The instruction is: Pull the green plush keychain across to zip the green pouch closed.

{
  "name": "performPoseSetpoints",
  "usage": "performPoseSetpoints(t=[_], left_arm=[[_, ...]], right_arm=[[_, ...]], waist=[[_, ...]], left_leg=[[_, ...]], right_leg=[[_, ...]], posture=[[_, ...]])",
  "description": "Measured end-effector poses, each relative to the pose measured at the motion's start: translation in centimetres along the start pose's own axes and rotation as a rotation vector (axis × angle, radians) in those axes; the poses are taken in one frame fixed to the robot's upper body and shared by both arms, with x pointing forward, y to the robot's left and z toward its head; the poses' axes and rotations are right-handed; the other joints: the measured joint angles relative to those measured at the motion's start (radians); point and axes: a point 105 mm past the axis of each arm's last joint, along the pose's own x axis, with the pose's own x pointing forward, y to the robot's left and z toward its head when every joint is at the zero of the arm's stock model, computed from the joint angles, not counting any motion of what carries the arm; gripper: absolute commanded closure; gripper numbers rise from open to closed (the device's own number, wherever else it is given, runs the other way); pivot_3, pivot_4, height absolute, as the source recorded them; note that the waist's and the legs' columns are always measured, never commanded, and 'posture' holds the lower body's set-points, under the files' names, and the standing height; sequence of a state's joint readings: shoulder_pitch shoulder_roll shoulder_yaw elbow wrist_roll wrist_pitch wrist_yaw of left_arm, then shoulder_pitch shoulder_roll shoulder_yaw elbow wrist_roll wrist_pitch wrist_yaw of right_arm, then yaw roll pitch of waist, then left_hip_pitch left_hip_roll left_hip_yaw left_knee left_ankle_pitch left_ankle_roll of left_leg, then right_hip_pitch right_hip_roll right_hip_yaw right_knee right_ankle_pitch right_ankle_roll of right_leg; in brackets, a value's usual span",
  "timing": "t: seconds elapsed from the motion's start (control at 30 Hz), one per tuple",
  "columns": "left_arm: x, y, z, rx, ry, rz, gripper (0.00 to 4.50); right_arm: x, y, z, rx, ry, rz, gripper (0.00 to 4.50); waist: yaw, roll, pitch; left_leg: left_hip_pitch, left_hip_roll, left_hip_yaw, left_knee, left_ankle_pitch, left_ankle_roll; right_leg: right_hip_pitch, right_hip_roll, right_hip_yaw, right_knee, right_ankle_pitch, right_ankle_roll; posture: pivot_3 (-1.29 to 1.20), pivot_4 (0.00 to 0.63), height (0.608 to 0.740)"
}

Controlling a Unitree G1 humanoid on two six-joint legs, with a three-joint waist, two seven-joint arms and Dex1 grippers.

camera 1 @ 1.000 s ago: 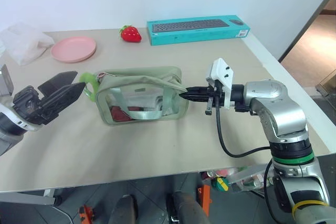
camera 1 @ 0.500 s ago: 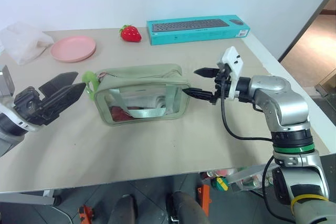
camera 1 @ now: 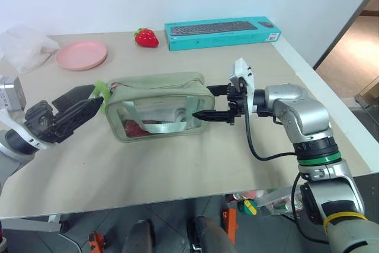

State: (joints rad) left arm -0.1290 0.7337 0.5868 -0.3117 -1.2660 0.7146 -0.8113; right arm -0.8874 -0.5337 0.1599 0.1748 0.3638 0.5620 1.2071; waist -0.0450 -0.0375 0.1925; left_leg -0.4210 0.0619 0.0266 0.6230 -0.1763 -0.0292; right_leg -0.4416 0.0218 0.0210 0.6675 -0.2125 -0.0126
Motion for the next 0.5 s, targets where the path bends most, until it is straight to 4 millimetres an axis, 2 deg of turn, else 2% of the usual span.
performPoseSetpoints(t=[0.13,0.17,0.37,0.5], left_arm=[[-0.22,-0.1,-0.44,-0.009,0.004,0.013,0.0],[-0.32,-0.06,-0.48,-0.008,0.005,0.022,0.0],[-0.61,-0.02,-0.43,-0.002,-0.001,0.036,0.0],[-0.81,0.04,-0.22,0.007,-0.009,0.045,0.0]], right_arm=[[0.49,-0.68,0.04,-0.028,0.007,0.004,0.01],[0.61,-0.84,-0.15,-0.019,0.005,0.003,0.55],[0.76,-0.83,-0.21,-0.022,-0.007,0.023,2.53],[0.22,-0.74,-0.27,-0.028,0.005,0.038,4.09]], waist=[[0.001,0.0,0.0],[0.001,0.0,0.0],[0.001,0.0,0.0],[0.001,0.0,0.0]], left_leg=[[0.0,0.0,0.0,0.0,0.0,0.0],[0.0,0.0,0.0,0.0,0.0,0.0],[0.0,0.0,0.0,0.0,0.0,0.0],[0.0,0.0,0.0,0.0,0.0,0.0]], right_leg=[[0.0,0.0,0.0,0.0,0.0,0.0],[0.0,0.0,0.0,0.0,0.0,0.0],[0.0,0.0,0.0,0.0,0.0,0.0],[0.0,0.0,0.0,0.0,0.0,0.0]], posture=[[0.0,0.15,0.74],[0.0,0.15,0.74],[0.0,0.15,0.74],[0.0,0.15,0.74]])
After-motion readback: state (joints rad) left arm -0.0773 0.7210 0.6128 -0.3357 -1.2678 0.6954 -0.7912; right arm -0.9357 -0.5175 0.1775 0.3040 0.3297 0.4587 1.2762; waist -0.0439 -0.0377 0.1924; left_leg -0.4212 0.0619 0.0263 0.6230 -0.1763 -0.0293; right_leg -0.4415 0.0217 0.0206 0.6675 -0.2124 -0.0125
